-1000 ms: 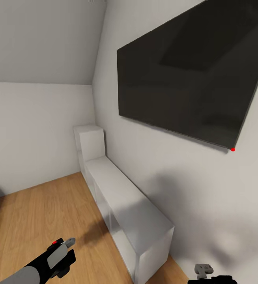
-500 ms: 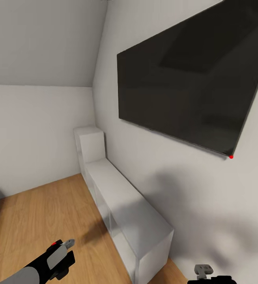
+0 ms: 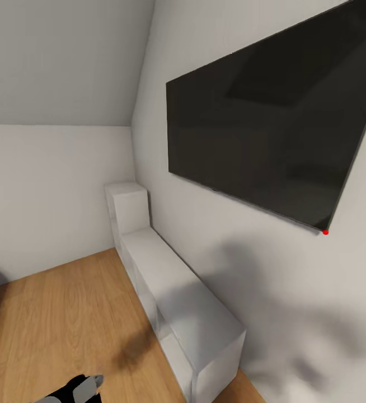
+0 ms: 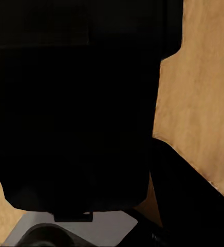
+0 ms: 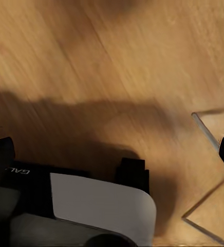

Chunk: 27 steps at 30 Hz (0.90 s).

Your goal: Attach the digital camera to the camera tripod in the bedroom.

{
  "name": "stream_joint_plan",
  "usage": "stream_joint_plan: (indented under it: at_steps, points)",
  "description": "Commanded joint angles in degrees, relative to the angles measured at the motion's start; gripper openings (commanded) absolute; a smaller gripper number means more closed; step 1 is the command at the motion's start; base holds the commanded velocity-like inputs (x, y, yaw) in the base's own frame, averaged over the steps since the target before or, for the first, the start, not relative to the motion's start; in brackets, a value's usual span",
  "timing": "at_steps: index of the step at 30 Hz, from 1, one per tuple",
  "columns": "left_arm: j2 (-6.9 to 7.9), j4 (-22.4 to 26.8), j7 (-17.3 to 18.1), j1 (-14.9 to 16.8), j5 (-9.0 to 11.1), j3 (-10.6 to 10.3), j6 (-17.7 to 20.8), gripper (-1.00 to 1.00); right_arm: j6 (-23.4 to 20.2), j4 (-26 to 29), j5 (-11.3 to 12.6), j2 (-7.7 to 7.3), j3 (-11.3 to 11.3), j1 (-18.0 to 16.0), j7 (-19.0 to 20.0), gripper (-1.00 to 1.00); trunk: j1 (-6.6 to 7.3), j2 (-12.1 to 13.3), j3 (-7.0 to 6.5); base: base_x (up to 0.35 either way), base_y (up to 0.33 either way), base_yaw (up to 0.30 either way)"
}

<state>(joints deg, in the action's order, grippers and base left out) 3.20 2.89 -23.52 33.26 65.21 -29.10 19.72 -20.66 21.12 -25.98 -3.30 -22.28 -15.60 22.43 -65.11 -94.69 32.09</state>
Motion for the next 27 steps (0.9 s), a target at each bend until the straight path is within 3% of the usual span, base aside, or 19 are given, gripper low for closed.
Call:
stream_joint_plan:
  at_steps: [1,3,7,8,19,25,27]
  points:
    - [-0.27,-0.36,0.02,-0.53,-0.2,-0.78,-0.26,-1.0,1.27,-1.84,-0.56,0.01,-0.45,-0.04,-0.89,1.0,0.23,0.38,-0.13,0.0,0.0,0.0]
    - [-0.88,-1.42,0.95,-2.54,-1.85,-0.78,-2.65,-1.0,5.17,-7.2,-0.58,-0.04,-0.36,-0.04,-5.08,1.0,0.67,1.19,-0.49,0.0,0.0,0.0]
    - [-1.29,-2.1,1.84,-4.96,-4.28,-0.78,-5.71,-1.0,8.95,-12.89,-0.68,-0.09,-0.28,-0.04,-9.81,1.0,1.55,2.79,-1.21,0.0,0.0,0.0]
    - [-1.37,-2.45,2.34,-7.12,-5.95,-0.78,-7.59,-1.0,12.15,-16.93,-0.67,-0.17,-0.24,-0.04,-12.5,1.0,1.77,3.19,-1.39,0.0,0.0,0.0]
    - [-1.35,-2.68,2.92,-10.21,-6.74,-0.78,-8.54,-1.0,14.43,-19.64,-0.51,-0.28,-0.22,0.02,-14.34,1.0,4.19,7.6,-3.36,0.0,0.0,0.0]
    - [-1.43,-2.63,3.02,-13.63,-6.87,-0.78,-9.99,-1.0,15.5,-21.82,-0.49,-0.47,-0.22,0.33,-14.54,1.0,5.5,10.01,-4.44,0.0,0.0,0.0]
    - [-1.51,-2.63,4.0,-15.46,-7.2,-0.78,-11.12,-1.0,17.82,-22.21,-0.44,-0.56,-0.23,0.2,-14.6,1.0,5.94,10.81,-4.8,0.0,0.0,0.0]
